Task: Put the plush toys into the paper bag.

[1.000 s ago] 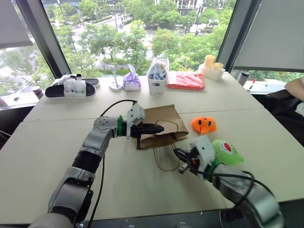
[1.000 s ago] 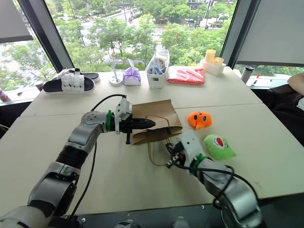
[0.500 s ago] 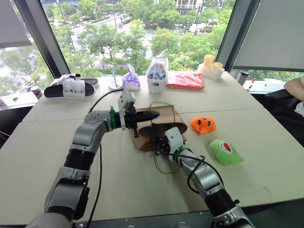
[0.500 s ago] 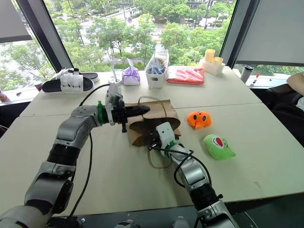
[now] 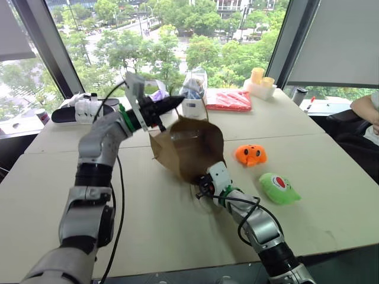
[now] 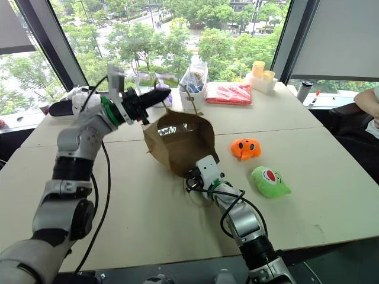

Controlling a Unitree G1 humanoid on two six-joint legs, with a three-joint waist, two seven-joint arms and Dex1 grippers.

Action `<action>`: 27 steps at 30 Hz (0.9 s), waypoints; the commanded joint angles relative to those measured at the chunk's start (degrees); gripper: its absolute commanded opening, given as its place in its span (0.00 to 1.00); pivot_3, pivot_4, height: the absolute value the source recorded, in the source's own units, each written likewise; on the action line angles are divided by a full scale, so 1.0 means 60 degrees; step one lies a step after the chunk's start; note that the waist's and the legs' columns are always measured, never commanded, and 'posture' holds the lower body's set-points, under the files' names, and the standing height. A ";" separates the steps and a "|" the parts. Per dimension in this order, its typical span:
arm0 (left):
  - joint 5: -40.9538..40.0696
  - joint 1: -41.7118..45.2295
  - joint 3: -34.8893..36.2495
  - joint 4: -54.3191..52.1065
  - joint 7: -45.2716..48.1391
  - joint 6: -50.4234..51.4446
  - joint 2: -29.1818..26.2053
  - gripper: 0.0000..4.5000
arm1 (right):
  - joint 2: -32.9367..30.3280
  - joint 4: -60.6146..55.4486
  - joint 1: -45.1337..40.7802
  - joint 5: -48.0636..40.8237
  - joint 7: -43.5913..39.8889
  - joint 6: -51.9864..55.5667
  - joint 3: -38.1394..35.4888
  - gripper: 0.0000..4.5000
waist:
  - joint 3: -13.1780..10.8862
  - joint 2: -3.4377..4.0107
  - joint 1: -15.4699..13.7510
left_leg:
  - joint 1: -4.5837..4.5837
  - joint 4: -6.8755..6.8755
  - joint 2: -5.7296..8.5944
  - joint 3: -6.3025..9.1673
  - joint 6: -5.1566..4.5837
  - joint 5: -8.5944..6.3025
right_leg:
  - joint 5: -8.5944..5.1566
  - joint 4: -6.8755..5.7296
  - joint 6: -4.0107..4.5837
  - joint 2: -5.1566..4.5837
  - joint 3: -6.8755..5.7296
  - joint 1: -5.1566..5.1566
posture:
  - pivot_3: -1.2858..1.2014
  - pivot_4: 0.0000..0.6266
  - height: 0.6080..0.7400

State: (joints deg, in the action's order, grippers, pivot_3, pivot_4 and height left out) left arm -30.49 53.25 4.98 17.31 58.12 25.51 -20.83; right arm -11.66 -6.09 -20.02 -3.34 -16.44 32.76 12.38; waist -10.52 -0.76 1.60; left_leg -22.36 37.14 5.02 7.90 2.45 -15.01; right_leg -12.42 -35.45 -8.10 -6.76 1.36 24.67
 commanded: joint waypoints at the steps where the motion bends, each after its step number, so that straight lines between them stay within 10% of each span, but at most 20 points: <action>1: -0.0037 -0.0722 -0.0518 -0.1192 0.0262 0.0111 0.0089 0.00 | -0.0650 -0.2874 0.0176 -0.0387 -0.0136 0.1432 -0.0995 0.00 | 0.0000 0.0000 -0.0058 | -0.0001 0.0002 0.0001 0.0004 0.0000 0.0000 | 0.0000 -0.0004 0.0000 -0.0002 0.0006 0.0003 | 0.52 0.24 1.00; 4: -0.0202 -0.1043 -0.0583 -0.1584 0.0232 0.0329 0.0074 0.00 | -0.1397 -0.4703 0.0712 -0.0761 -0.0319 0.2930 -0.1857 0.00 | 0.0000 -0.0002 -0.0131 | -0.0008 0.0002 0.0001 0.0007 -0.0010 -0.0006 | 0.0000 -0.0003 0.0000 -0.0002 0.0007 0.0012 | 0.52 0.24 1.00; 14: -0.0388 -0.1619 -0.0682 -0.2336 0.0238 0.0656 0.0045 0.00 | -0.3662 -0.6334 0.2653 -0.1058 -0.0956 0.4381 -0.4120 0.99 | 0.0000 -0.0002 -0.0159 | 0.0008 0.0006 -0.0001 -0.0013 -0.0045 -0.0025 | -0.0001 0.0004 0.0002 0.0000 0.0000 -0.0017 | 0.52 0.24 1.00; 27: -0.0362 -0.1618 -0.0619 -0.2526 -0.0018 0.0639 0.0102 0.00 | -0.4362 -0.3087 0.3369 0.0583 -0.0432 0.1162 -0.3253 0.88 | 0.0000 -0.0004 -0.0158 | 0.0010 0.0012 -0.0001 -0.0024 -0.0046 -0.0025 | -0.0001 0.0004 0.0001 -0.0002 0.0004 -0.0022 | 0.52 0.24 1.00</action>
State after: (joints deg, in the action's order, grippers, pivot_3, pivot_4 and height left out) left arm -31.93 43.00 0.71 4.21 58.38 29.79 -20.04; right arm -37.37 -25.19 0.85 -1.14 -19.67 41.89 -6.89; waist -10.52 -0.78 0.65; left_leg -22.29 37.22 5.01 7.76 2.18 -15.16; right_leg -12.42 -35.42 -8.09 -6.77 1.38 24.52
